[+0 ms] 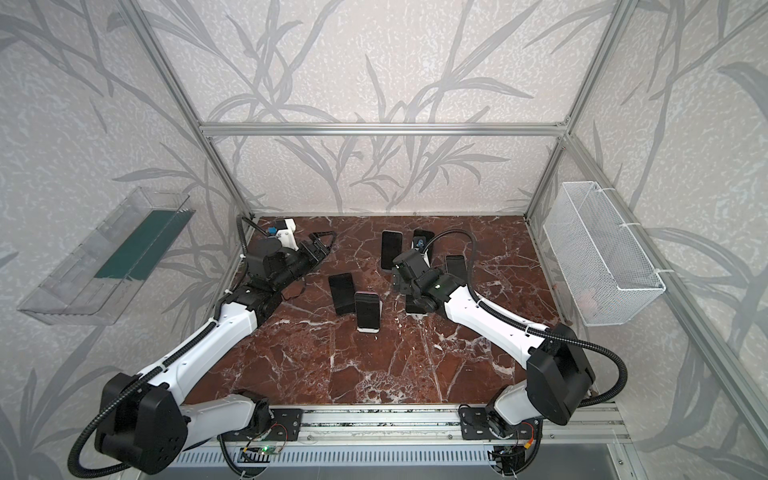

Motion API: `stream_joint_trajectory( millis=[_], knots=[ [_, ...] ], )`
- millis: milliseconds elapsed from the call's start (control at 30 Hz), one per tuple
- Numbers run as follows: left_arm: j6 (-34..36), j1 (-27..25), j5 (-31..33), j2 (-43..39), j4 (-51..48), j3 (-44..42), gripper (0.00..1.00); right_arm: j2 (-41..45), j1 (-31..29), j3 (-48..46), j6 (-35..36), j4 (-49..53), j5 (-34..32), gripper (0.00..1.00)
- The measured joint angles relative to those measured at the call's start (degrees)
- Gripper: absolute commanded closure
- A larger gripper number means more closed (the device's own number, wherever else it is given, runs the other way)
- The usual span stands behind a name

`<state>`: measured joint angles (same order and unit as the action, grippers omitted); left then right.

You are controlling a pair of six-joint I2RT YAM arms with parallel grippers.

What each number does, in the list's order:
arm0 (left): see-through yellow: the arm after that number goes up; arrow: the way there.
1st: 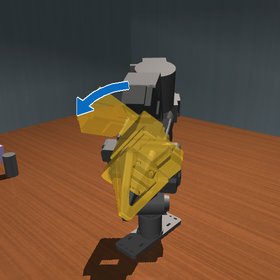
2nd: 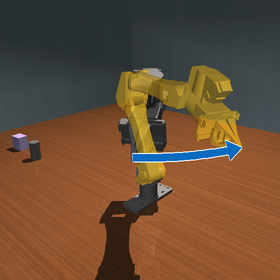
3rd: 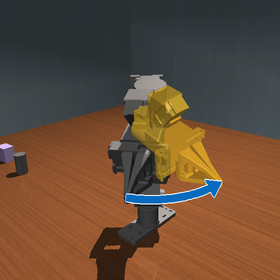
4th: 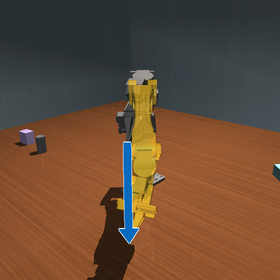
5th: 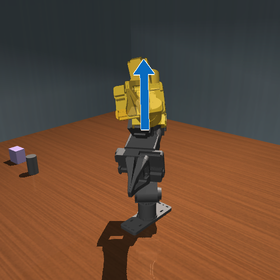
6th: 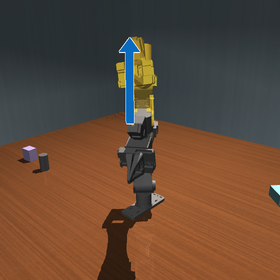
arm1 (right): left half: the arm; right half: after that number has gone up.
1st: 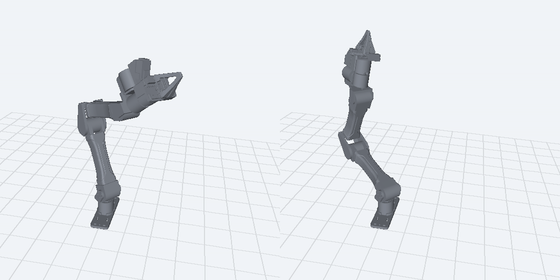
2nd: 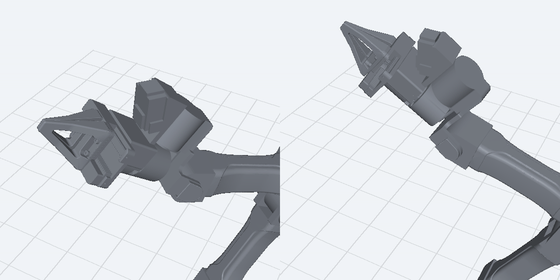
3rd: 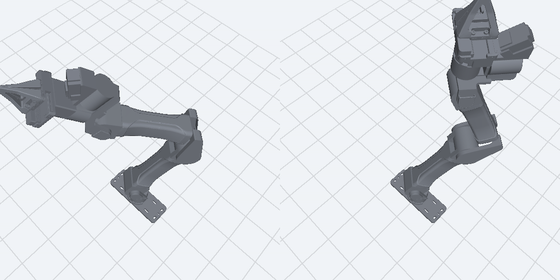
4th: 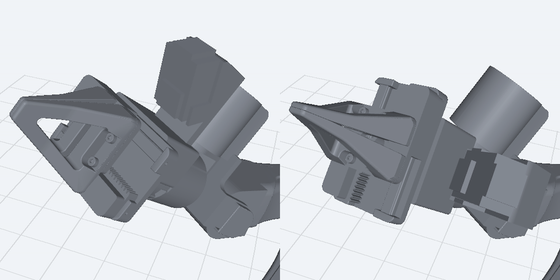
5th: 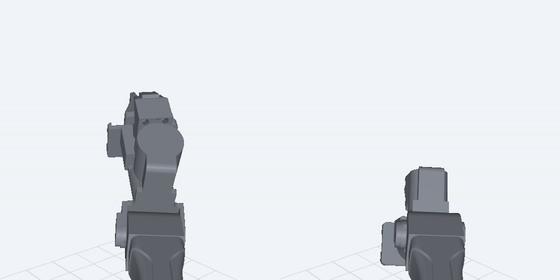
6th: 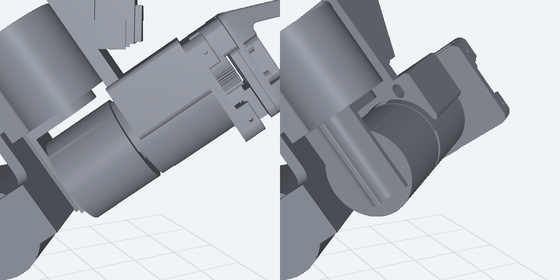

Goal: Remove the phone from the phone stand
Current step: 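Move the right gripper over the phone in the stand nearest the robot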

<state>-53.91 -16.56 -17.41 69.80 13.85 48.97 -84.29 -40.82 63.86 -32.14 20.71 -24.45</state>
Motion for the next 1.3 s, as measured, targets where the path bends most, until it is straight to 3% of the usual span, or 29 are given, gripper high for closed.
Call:
stream_joint_trajectory(
  millis=[500, 1300],
  knots=[
    [-0.09, -1.25, -0.87, 1.70, 0.35, 0.00, 0.11, -2.16, 4.87, -1.36, 0.68, -2.67, 8.85, 0.01],
    [0.92, -1.51, 0.50, 0.46, -0.15, 0.00, 0.11, -5.11, 4.31, -5.25, -2.29, -9.70, 5.44, 0.15]
  ],
)
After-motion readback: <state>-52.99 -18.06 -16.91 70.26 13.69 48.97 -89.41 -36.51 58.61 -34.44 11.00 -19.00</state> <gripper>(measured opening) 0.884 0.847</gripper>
